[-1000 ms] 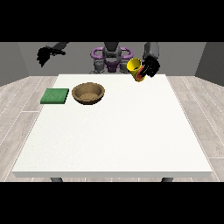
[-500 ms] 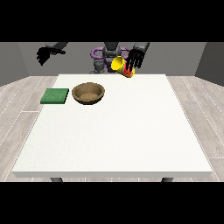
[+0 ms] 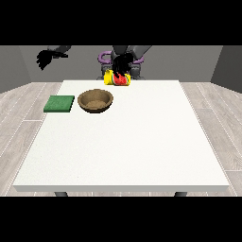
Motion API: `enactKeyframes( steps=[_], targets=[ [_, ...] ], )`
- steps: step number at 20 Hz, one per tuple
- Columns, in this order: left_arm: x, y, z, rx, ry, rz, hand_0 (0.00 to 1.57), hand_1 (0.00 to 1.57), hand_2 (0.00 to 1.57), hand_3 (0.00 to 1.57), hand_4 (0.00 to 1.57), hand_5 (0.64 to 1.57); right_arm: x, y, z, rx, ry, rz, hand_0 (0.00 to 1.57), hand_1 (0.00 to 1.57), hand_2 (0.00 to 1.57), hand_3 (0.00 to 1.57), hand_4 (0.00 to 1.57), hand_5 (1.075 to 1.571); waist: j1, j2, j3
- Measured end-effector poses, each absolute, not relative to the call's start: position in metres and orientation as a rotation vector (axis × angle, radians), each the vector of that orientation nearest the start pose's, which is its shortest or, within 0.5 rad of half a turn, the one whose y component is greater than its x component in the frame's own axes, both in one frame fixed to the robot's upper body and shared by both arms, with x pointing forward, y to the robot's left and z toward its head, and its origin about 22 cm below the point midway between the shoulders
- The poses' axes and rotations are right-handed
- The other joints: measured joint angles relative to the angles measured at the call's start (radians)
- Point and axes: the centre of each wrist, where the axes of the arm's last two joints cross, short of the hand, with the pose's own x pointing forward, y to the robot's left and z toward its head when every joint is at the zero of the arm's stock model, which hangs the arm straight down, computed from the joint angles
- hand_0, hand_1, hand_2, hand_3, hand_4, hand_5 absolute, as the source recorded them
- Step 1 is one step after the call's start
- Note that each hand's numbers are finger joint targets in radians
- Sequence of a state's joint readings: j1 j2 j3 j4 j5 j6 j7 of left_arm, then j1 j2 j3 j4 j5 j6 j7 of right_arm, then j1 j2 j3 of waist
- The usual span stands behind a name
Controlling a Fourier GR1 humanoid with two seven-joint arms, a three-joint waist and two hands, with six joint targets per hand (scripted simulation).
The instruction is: Pick the cup and pour the ball into the bowl, then pick the bowl and place it on the pad
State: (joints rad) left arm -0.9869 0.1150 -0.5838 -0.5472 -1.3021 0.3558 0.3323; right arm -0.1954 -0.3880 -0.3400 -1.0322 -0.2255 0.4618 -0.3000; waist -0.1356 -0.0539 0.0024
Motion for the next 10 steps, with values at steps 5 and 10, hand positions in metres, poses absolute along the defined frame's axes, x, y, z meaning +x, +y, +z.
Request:
enactKeyframes(
  steps=[5, 10],
  targets=[
    [0.399, 0.066, 0.034, 1.680, -1.327, -1.893, 1.48, 1.48, 1.57, 1.57, 1.47, 1.234, 0.267, -0.410, -0.017, 0.081, -1.630, 0.026, 0.00, 0.00, 0.00, 0.00, 0.00, 1.571, 0.001, -0.013, -0.0002],
    [0.393, 0.047, 0.034, 1.797, -1.229, -2.095, 1.45, 1.45, 1.57, 1.57, 1.53, 1.131, 0.262, -0.417, -0.021, 0.064, -1.631, 0.013, 0.00, 0.00, 0.00, 0.00, 0.00, 1.571, 0.020, -0.018, -0.0010]
  ],
)
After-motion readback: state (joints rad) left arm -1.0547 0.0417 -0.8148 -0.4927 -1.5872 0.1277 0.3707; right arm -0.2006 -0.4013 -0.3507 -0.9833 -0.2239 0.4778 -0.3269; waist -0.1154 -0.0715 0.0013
